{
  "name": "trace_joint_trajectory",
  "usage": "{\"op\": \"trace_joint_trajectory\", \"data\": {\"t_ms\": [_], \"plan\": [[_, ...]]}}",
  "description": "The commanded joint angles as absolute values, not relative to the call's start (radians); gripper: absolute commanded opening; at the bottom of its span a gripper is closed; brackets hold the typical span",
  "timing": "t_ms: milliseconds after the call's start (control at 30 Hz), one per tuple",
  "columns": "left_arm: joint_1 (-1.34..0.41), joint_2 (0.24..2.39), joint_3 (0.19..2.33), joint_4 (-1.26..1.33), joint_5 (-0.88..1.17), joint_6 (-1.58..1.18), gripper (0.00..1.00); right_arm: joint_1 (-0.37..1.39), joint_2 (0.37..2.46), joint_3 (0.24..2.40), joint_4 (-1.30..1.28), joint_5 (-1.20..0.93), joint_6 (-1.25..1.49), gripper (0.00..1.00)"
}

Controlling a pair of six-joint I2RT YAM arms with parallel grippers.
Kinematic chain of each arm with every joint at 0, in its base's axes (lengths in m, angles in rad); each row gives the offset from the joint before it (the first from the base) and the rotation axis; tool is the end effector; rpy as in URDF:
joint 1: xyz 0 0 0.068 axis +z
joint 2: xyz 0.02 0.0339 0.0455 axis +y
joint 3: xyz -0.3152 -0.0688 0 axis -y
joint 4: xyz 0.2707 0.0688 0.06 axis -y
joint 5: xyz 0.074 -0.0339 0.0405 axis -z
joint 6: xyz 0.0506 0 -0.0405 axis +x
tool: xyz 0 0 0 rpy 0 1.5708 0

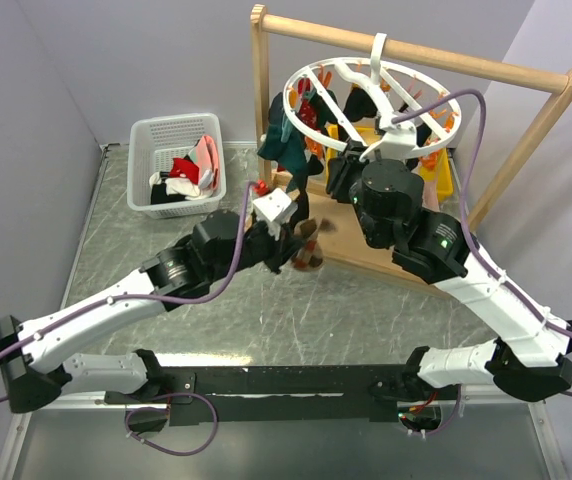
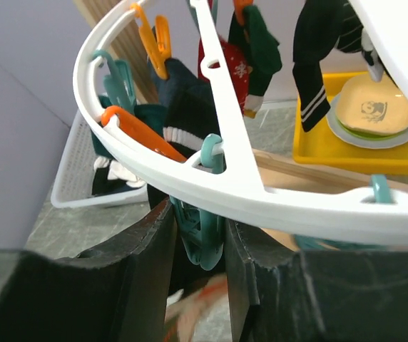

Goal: Remove the socks clipped to the hanger

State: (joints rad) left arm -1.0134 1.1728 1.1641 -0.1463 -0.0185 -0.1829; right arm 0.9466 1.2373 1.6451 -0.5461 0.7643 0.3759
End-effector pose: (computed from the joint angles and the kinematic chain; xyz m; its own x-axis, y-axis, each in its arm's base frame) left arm 0.1553 -0.2474 0.4425 -0.2329 0.0298 -0.9721 0.8100 0.5591 -0.1769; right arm 0.1751 0.1832 0.5585 -0.1429 0.2550 -0.9563 -0.1426 0.9508 0.2749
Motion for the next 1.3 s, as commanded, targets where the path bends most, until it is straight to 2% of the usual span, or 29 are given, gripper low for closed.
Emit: {"op": "trace_joint_trajectory", "data": {"t_ms": [0, 100, 133, 267, 367, 467, 767, 833, 900, 933, 1267], "plan": [[-1.019, 1.054, 1.108, -0.218, -0.038, -0.239, 0.02, 0.943, 1.175, 1.628, -0.483, 0.816, 0.360, 0.38], [-0.985, 1.016, 1.094, -0.284, -0.127, -0.267, 0.04, 0.945, 1.154, 1.606, -0.485, 0.816, 0.365, 0.41], [-0.957, 1.025, 1.097, -0.305, -0.130, -0.281, 0.01, 0.943, 1.147, 1.600, -0.485, 0.819, 0.373, 0.42], [-0.783, 1.072, 1.112, -0.399, -0.097, -0.311, 0.01, 0.945, 1.103, 1.537, -0.443, 0.830, 0.367, 0.43], [-0.681, 1.092, 1.120, -0.417, -0.158, -0.328, 0.01, 0.943, 1.083, 1.529, -0.456, 0.851, 0.359, 0.43], [-0.586, 1.118, 1.106, -0.378, -0.190, -0.328, 0.01, 0.942, 1.057, 1.506, -0.456, 0.867, 0.348, 0.46], [-0.339, 1.224, 1.155, -0.295, -0.086, -0.388, 0.01, 0.943, 0.957, 1.428, -0.460, 0.870, 0.341, 0.49], [-0.313, 1.248, 1.169, -0.279, -0.072, -0.399, 0.01, 0.943, 0.927, 1.396, -0.450, 0.868, 0.333, 0.52], [-0.287, 1.269, 1.187, -0.258, -0.071, -0.405, 0.01, 0.943, 0.904, 1.384, -0.443, 0.870, 0.322, 0.62], [-0.279, 1.291, 1.193, -0.252, -0.077, -0.403, 0.01, 0.942, 0.897, 1.375, -0.442, 0.871, 0.319, 0.63], [-0.173, 1.502, 1.276, -0.107, -0.060, -0.439, 0.01, 0.942, 0.795, 1.347, -0.491, 0.868, 0.308, 0.67]]}}
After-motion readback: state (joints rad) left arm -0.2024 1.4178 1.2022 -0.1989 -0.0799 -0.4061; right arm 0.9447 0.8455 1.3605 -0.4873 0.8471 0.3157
